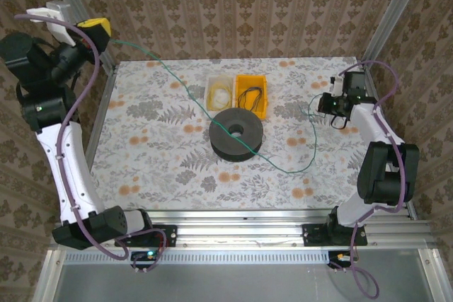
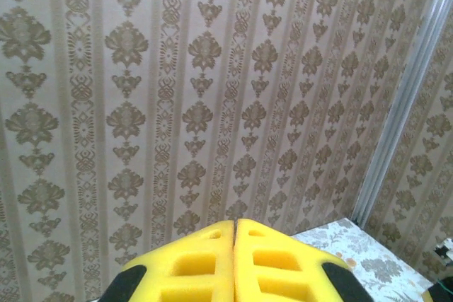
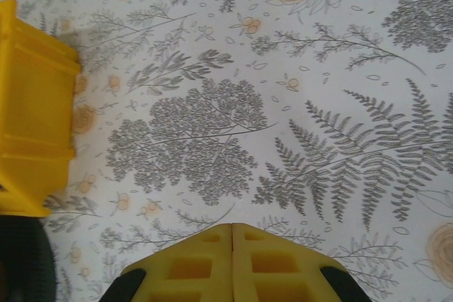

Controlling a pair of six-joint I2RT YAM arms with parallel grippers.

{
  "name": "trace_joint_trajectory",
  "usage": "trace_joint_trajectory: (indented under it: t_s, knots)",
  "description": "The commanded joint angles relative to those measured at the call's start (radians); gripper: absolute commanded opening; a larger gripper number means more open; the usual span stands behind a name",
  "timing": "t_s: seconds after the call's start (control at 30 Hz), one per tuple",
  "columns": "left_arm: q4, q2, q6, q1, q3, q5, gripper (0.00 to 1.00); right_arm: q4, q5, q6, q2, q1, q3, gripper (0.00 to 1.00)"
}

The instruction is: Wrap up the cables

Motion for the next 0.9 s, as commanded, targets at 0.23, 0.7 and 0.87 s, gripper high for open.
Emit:
trace_joint_trajectory:
  t_s: [0.23, 0.7, 0.87]
  knots:
    - [-0.05, 0.0, 0.108, -0.109, -0.058, -0.088, 0.0, -0.112, 0.25, -0.049, 0.062, 0.015, 0.142, 0.31]
    - [-0.033, 0.034, 0.141, -0.15, -0.099, -0.147, 0.0, -0.154, 0.266, 0.015, 0.095, 0.017, 0.145, 0.84]
    - [-0.044, 0.049, 0.163, -0.166, -0.101, -0.168, 0.0, -0.165, 0.357, 0.058, -0.033, 0.005, 0.121, 0.97]
